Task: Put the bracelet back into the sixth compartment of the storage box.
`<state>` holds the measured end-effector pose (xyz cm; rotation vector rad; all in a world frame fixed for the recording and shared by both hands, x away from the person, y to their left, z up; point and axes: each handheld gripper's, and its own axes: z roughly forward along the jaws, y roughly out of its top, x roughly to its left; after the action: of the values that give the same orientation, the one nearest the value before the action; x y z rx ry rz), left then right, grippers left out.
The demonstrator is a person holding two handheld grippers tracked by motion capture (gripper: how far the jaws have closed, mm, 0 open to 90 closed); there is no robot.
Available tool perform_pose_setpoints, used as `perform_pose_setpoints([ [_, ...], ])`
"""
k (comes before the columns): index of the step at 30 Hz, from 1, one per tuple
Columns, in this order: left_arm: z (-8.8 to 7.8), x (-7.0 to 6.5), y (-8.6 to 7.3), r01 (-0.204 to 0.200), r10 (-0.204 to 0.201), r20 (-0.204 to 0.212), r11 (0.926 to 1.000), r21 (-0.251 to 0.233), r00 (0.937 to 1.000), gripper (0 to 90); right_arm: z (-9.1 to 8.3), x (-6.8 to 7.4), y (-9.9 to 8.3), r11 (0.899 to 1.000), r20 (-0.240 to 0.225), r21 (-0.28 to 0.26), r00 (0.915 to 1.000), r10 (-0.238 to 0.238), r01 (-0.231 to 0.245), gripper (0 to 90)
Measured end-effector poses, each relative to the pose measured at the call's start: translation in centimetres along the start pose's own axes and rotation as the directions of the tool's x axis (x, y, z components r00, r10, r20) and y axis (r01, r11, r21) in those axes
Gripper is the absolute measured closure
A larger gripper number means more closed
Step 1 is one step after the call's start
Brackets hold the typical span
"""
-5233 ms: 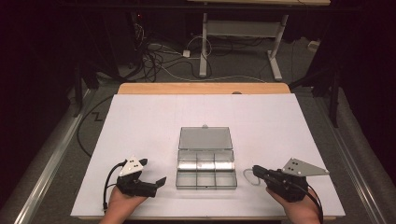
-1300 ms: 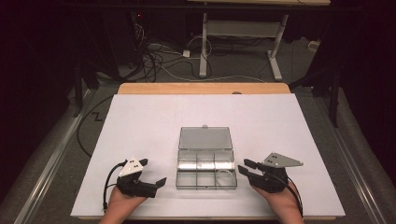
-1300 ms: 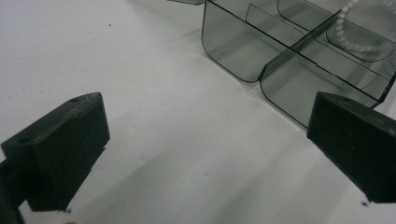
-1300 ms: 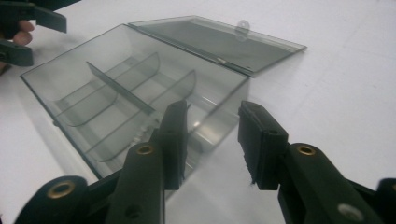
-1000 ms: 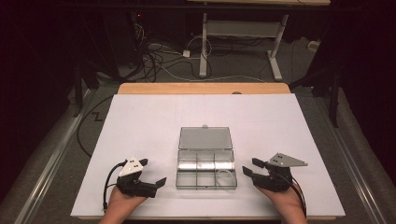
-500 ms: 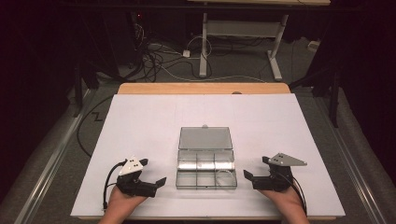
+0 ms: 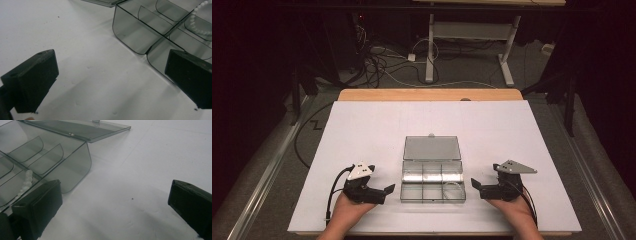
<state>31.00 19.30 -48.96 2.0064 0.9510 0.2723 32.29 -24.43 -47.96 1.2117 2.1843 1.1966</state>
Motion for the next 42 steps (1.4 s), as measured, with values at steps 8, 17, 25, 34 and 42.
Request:
perform_pose_setpoints([
  [8, 0.5, 0.3, 1.2, 0.03, -0.03, 0.038, 0.9995, -0.011, 0.9988, 0.0, 0.5, -0.8, 0.5, 0.999, 0.012, -0.014, 0.9993, 0.036, -0.036, 0.5],
  [17, 1.2, 1.6, 1.9, 0.069, -0.069, 0.003, 0.9975, -0.015, 0.9976, 0.1, 1.1, -1.1, 1.2, 0.999, 0.017, -0.006, 0.9993, 0.034, -0.034, 0.5],
  [25, 1.8, 2.8, 2.0, 0.108, -0.108, -0.001, 0.9939, -0.021, 0.9941, 0.3, 1.9, -1.3, 1.6, 0.999, 0.0, -0.013, 0.9989, 0.047, -0.047, 0.5],
  [34, 2.6, 3.6, 3.3, 0.115, -0.115, 0.0, 0.9932, -0.016, 0.9934, 0.0, 3.0, -1.1, 2.5, 0.998, -0.001, -0.011, 0.9982, 0.06, -0.06, 0.5],
  [42, 3.5, 4.7, 4.6, 0.113, -0.113, -0.014, 0.9933, -0.024, 0.9935, 0.0, 3.9, -1.0, 3.8, 0.999, -0.002, -0.022, 0.9991, 0.041, -0.041, 0.5],
])
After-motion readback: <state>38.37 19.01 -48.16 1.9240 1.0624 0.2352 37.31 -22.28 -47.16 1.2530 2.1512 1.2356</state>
